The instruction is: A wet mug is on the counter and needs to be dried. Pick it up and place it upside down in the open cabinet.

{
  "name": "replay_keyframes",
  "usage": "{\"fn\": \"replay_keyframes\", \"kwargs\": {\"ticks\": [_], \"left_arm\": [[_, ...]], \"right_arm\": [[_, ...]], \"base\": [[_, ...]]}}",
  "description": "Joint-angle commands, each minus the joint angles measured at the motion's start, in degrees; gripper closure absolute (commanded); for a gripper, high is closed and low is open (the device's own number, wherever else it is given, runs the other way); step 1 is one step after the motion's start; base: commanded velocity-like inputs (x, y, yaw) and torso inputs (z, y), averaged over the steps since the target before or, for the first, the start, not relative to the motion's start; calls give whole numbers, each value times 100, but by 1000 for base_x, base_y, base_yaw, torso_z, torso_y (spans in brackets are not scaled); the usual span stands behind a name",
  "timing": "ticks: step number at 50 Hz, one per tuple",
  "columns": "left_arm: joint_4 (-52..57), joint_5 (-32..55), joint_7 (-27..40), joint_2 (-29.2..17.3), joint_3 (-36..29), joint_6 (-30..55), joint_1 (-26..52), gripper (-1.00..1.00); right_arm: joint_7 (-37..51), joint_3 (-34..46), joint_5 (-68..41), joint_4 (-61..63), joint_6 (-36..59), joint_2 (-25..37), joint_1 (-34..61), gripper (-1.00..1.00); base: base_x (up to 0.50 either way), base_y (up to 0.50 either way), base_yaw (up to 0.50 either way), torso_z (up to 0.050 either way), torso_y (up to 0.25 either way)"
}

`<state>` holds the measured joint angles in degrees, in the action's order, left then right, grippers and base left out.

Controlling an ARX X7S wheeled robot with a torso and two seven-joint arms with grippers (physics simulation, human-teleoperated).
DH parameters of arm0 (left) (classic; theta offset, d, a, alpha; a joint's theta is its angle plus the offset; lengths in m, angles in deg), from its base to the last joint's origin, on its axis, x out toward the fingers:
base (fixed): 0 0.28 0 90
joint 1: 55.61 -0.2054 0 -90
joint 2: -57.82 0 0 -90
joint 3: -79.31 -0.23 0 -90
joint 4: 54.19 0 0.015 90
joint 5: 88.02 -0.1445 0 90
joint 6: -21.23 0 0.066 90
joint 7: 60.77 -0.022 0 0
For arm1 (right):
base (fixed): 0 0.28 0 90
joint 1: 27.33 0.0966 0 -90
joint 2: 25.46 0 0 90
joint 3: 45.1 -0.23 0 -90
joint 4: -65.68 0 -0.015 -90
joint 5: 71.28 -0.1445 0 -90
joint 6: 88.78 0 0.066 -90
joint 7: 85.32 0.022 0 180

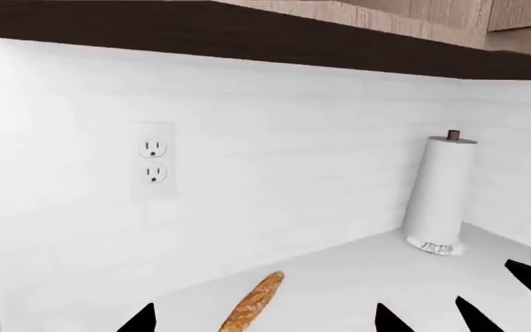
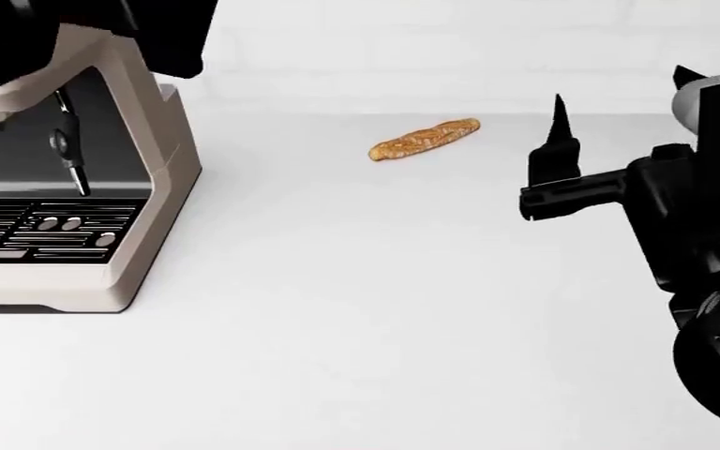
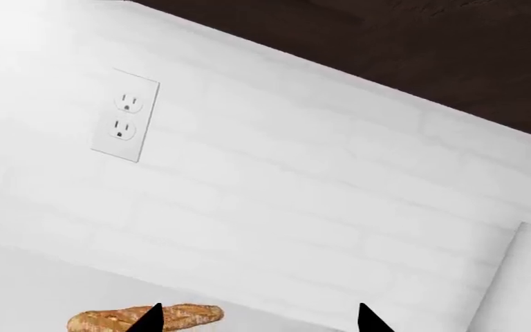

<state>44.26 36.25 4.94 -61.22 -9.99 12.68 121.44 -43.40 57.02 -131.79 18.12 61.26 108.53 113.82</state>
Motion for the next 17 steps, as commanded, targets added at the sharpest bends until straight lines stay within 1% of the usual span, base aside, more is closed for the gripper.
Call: {"fn": "replay_keyframes", "kwargs": {"ticks": [1, 8, 17], "left_arm": [[795, 566, 175, -239, 225, -180, -1004, -100], [1164, 660, 96, -264, 433, -188, -1646, -100], [1703, 854, 51, -276, 654, -280, -2265, -100]], "right_arm": [[-250, -198, -728, -133, 28, -33, 30, -100], [-320, -279, -1040, -107, 7, -21, -40, -100], [-455, -434, -1510, -133, -77, 10, -193, -100]], "base": [[0, 0, 0, 0, 0], [0, 0, 0, 0, 0], [0, 0, 0, 0, 0]]}}
